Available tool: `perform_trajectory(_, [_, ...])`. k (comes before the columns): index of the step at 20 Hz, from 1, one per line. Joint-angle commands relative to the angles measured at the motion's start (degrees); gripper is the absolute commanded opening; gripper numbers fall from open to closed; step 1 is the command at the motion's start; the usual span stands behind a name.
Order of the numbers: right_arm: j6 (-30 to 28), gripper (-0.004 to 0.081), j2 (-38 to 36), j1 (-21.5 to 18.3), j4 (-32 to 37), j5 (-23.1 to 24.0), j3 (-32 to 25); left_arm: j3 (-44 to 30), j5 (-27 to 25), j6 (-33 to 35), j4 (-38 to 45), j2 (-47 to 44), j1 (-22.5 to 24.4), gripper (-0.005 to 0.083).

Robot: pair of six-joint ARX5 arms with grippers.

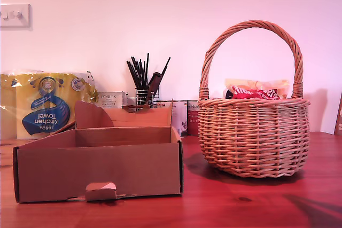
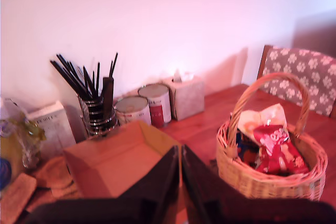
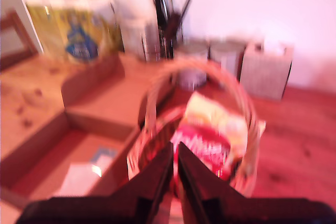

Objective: Move the bags of Easter eggs from the cardboard box on the left into the woven basket on the right side.

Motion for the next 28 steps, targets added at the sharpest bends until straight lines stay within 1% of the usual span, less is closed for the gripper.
perform_trajectory(1, [0.15,-0.0013,0.55,0.31,-1.09,0.02,-0.9,-1.46,0.07,0.22,-0.15,0.59,0.11,-0.0019])
perform_trajectory(6, [0.15,-0.0013,2.95,0.31,-3.74,0.0,-0.9,-1.46,0.07,0.22,-0.42,2.99,0.11,-0.0019])
perform_trajectory(11, [0.15,-0.0013,4.79,0.31,-4.09,0.02,-0.9,-1.46,0.09,0.22,-0.42,5.38,0.13,-0.0019])
perform_trajectory(17, [0.15,-0.0013,5.16,0.31,-4.22,0.0,-0.9,-1.46,0.07,0.22,-0.57,7.58,0.13,-0.0019])
perform_trajectory(20, [0.22,-0.0013,5.16,0.31,-4.26,-0.02,-0.9,-1.46,0.13,0.13,-1.92,7.98,0.13,-0.0019])
perform_trajectory(23, [-0.13,-0.0013,5.09,0.44,-4.72,-0.46,-0.9,-1.46,1.46,-0.15,-1.18,7.93,0.09,-0.0019])
perform_trajectory(25, [-0.74,-0.0013,4.61,0.48,-4.44,-0.46,-0.9,-1.46,1.55,-0.15,-1.84,7.23,0.09,-0.0019])
perform_trajectory(27, [-3.26,-0.0013,1.29,0.48,-3.76,-0.42,-0.9,-1.46,1.53,0.28,-3.74,5.97,0.09,-0.0019])
perform_trajectory(28, [-3.41,-0.0013,-1.07,0.48,-3.3,-0.37,-0.9,-1.49,1.53,0.28,-4.66,5.03,0.09,-0.0019])
